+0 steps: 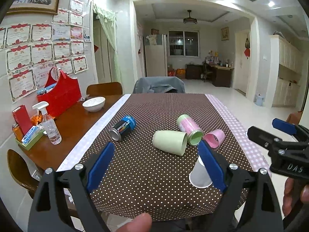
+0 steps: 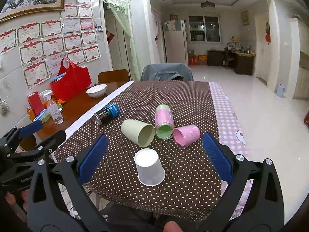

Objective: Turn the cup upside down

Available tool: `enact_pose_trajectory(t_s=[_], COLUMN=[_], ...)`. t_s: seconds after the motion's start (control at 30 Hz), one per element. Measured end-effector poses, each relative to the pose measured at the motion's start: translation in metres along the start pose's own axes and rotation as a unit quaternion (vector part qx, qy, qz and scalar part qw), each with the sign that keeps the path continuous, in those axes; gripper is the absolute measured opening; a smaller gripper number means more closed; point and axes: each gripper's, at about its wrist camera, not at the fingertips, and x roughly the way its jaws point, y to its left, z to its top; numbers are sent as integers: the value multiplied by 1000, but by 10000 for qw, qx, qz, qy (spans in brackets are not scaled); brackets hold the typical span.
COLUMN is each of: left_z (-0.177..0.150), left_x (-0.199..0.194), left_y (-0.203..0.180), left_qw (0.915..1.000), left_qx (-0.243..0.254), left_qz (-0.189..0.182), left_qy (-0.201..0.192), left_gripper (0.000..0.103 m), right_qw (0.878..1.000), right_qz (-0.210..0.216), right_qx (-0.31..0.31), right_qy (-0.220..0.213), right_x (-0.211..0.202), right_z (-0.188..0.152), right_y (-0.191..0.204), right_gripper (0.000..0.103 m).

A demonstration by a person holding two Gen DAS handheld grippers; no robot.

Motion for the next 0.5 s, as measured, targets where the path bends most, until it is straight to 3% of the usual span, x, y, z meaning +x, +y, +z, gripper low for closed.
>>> enact_pose_trajectory(t_s=[0.5], left_z=[3], left_x=[-9], left_y=[1], left_qw=[10000], left_qx=[-46], left_qz=[-2], left_qy=[-87], left_gripper=[90], right_qw=[9999], right_qz=[35], right_qx=[92], right_qy=[-31], right_x=[0], right_z=[1], right_y=[-2], right_gripper=[97])
